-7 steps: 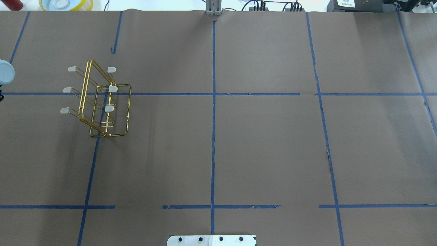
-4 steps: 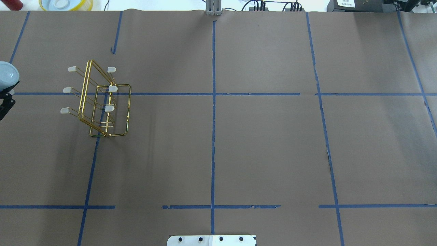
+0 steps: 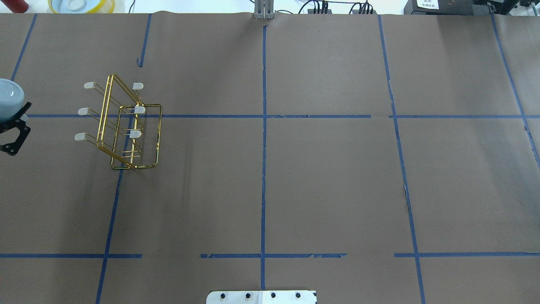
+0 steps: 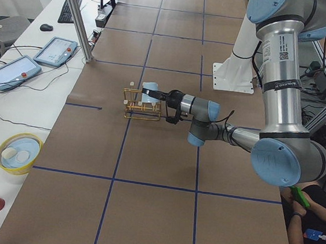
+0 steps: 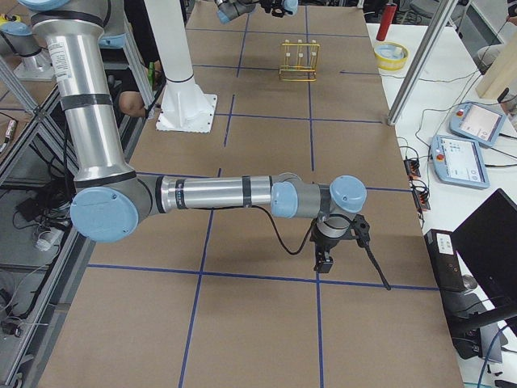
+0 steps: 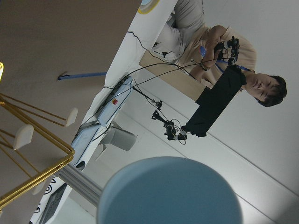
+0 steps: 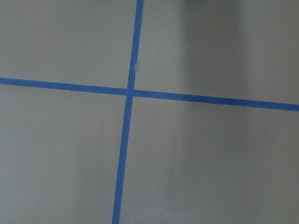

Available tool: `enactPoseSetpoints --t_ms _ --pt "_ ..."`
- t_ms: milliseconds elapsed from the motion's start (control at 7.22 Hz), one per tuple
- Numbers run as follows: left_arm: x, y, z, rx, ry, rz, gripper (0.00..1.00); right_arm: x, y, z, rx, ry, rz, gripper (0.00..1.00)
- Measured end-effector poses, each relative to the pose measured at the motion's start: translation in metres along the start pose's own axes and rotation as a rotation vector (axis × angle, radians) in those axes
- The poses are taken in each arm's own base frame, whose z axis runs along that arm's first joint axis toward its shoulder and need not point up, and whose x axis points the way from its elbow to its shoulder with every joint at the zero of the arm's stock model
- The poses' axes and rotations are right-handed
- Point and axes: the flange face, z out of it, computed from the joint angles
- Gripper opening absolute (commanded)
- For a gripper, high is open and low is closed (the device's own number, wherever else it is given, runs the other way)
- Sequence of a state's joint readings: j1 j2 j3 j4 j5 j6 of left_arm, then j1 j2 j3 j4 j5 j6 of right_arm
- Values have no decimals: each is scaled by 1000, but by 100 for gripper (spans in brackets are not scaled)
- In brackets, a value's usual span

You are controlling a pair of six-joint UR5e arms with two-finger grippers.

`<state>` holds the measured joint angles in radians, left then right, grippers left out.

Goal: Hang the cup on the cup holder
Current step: 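Carry the tilted cup with the left gripper toward the gold rack's peg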

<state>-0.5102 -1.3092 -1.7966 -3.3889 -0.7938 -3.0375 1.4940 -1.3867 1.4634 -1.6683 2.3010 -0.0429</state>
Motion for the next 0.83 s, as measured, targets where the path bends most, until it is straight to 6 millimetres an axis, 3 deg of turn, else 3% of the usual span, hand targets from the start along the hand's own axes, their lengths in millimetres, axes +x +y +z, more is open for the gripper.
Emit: enactPoseSetpoints --t_ms 277,831 --pt "-11 0 -1 5 37 -212 0 0 0 0 0 0 0 100" --pt "-59 -3 -1 -6 150 -501 0 0 0 0 0 0 0 100"
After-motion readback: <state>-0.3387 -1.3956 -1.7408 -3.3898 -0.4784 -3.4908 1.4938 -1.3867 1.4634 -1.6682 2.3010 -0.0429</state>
